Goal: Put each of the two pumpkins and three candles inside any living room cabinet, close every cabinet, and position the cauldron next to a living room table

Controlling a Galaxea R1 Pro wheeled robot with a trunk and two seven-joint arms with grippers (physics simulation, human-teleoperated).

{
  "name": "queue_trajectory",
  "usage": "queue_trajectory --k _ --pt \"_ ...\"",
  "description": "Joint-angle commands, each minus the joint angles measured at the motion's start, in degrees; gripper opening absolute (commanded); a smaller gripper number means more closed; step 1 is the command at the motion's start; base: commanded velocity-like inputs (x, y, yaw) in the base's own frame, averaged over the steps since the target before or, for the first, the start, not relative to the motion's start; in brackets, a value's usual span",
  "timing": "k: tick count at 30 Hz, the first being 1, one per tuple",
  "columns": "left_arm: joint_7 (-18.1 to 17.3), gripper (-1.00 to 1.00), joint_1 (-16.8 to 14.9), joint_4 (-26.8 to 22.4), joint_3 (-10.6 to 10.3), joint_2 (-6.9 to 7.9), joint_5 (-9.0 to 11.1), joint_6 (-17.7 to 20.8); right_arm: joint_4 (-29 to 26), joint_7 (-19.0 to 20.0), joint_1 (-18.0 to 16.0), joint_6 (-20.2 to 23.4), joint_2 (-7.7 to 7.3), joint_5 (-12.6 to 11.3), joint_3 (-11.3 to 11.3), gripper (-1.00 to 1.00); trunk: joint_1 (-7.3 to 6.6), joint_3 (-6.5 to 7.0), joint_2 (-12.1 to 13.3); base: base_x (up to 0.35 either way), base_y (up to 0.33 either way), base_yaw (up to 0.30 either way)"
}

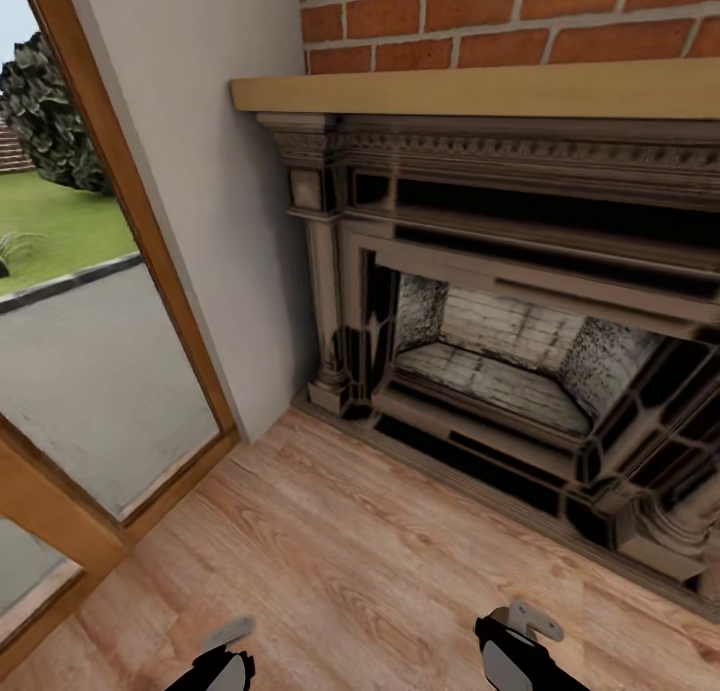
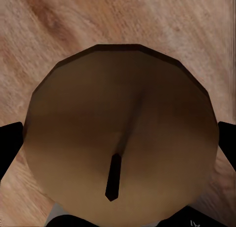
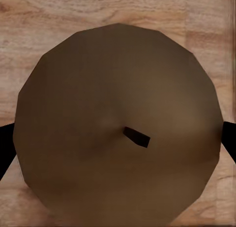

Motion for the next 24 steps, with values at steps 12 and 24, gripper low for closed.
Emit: queue_trajectory --k 12,24 --pt "0.44 -1.00 -0.01 -0.14 -0.49 0.05 0.26 0.32 -0.06 1.83 -0.03 -0.29 -0.04 -0.90 0.44 -1.00 0.00 0.18 -0.02 0.000 0.000 -0.278" --pt "0.44 -1.00 -0.01 -0.14 -0.51 -0.27 0.26 0.32 -0.01 1.92 -0.03 -0.29 -0.04 -0.90 0.48 -1.00 0.00 0.54 -0.02 0.000 0.000 -0.278"
